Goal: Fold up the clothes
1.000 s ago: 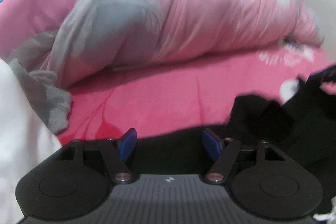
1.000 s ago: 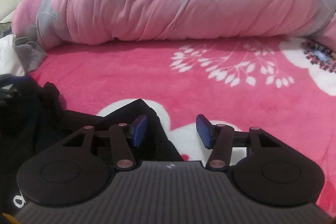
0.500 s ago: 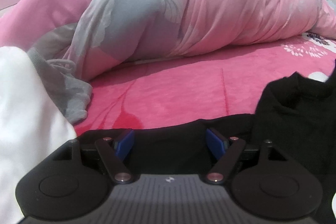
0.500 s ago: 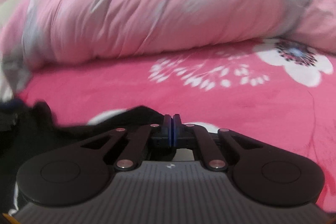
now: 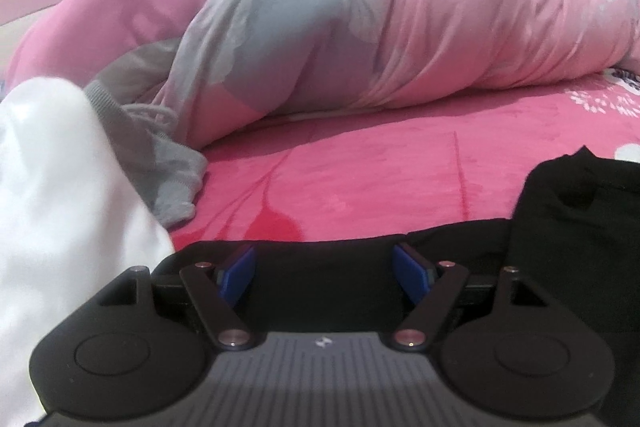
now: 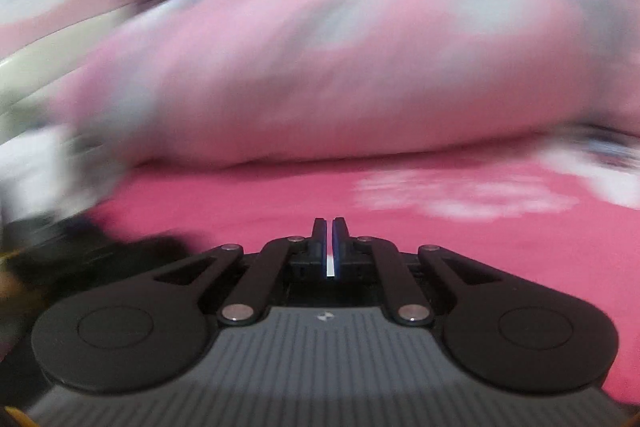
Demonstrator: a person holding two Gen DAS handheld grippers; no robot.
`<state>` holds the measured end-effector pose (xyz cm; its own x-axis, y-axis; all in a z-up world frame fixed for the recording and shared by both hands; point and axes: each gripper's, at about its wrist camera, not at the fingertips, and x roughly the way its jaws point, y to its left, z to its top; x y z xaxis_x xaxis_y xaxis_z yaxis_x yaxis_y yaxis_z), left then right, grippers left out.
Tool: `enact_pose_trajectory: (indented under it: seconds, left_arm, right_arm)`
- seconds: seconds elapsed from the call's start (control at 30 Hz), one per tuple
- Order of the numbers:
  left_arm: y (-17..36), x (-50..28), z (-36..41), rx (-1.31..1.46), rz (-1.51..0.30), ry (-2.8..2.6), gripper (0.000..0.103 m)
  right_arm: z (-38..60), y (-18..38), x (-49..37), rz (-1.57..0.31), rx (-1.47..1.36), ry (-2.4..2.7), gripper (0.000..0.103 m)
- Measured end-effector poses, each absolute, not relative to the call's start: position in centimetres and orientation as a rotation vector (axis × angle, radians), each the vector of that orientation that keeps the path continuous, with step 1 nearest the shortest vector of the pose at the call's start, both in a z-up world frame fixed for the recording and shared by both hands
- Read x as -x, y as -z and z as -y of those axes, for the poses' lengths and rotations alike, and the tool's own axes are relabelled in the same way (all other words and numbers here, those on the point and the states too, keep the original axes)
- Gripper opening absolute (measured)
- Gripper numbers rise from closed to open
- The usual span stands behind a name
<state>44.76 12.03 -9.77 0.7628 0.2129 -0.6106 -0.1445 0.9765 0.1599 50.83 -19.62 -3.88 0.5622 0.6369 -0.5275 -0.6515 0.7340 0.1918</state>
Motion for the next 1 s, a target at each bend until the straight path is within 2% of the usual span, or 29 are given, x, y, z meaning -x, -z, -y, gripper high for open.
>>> enact_pose_trajectory:
  seconds: [0.23, 0.5, 0.57, 0.6, 0.67, 0.8, 1.0]
  left_arm:
    - [9.9, -44.7, -12.4, -0.092, -0.675, -0.229, 0.078]
    - [10.0, -44.7, -12.3, -0.108, -0.674, -0.252, 0.082]
    - [9.7, -44.6, -12.2, -0.113, -0.673, -0.26, 0.083]
    - [9.5, -44.6, -12.2, -0.115, -0.672, -0.265, 0.083]
    - [9.1, -44.5, -12.3, -0.119, -0.669, -0.273, 0.083]
    - [8.2, -44.1, -12.3, -0.126, -0.66, -0.292, 0.083]
    - [3.7, -41.8, -11.2, -0.093, -0.547, -0.303, 0.083]
  right_arm:
    - [7.6, 8.6, -53.5, -0.84, 0.206, -0.894, 0.002]
    - [6.9, 8.6, -57.4, -0.868, 0.005, -0.777, 0.001]
    - [8.5, 8.0, -57.4, -0.921, -0.095, -0.778, 0.006]
    - [9.3, 7.7, -57.5, -0.947, -0.146, -0.779, 0.021]
    - [10.8, 7.1, -57.5, -0.998, -0.247, -0.778, 0.044]
    - [14.3, 3.6, -55.6, -0.922, -0.266, -0.712, 0.045]
    - [26.4, -2.5, -49.2, -0.683, -0.277, -0.522, 0.045]
